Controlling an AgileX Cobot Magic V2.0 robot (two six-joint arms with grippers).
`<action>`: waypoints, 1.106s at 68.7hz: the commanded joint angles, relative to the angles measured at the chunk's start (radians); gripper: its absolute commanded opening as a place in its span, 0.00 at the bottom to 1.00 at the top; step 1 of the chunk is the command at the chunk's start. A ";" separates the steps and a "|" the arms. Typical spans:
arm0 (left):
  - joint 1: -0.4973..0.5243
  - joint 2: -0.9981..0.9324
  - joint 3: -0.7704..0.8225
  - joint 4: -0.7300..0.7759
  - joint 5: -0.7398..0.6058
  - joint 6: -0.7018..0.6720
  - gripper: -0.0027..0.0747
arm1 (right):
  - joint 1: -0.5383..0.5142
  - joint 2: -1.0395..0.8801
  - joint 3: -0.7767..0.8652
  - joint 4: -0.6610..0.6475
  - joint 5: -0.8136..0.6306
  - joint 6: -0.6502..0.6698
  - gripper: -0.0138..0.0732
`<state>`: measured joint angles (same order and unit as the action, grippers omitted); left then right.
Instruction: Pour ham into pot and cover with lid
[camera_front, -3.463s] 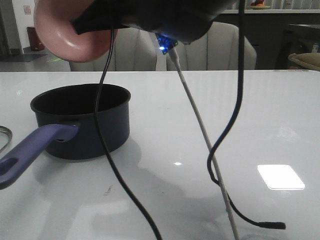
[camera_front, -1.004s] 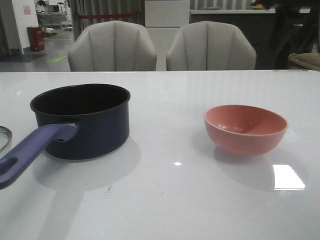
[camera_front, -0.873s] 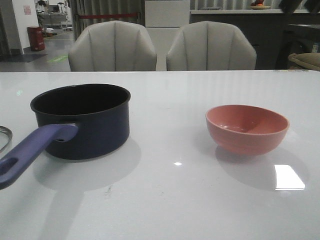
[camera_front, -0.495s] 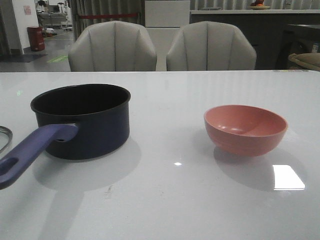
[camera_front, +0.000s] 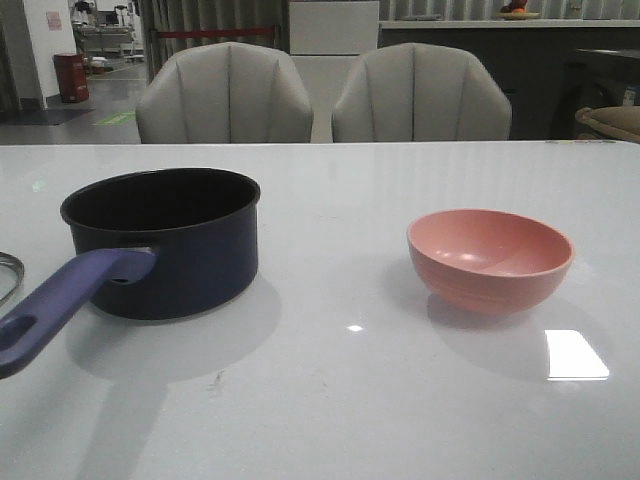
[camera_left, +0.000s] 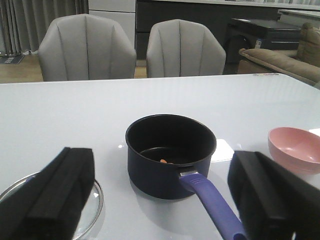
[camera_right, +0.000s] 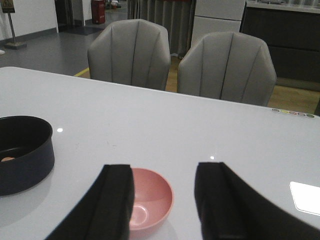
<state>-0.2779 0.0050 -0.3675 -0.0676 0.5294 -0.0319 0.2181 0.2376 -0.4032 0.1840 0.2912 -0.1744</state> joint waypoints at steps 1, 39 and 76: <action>-0.007 0.015 -0.025 -0.009 -0.088 0.000 0.79 | 0.001 -0.101 0.073 0.009 -0.078 -0.012 0.63; -0.007 0.015 -0.025 -0.013 -0.090 0.000 0.79 | 0.001 -0.185 0.234 0.011 -0.146 -0.012 0.34; -0.007 0.458 -0.264 0.361 -0.026 -0.352 0.85 | 0.001 -0.185 0.234 0.011 -0.146 -0.012 0.34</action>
<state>-0.2779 0.3416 -0.5677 0.2138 0.5598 -0.2875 0.2181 0.0434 -0.1404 0.1937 0.2337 -0.1744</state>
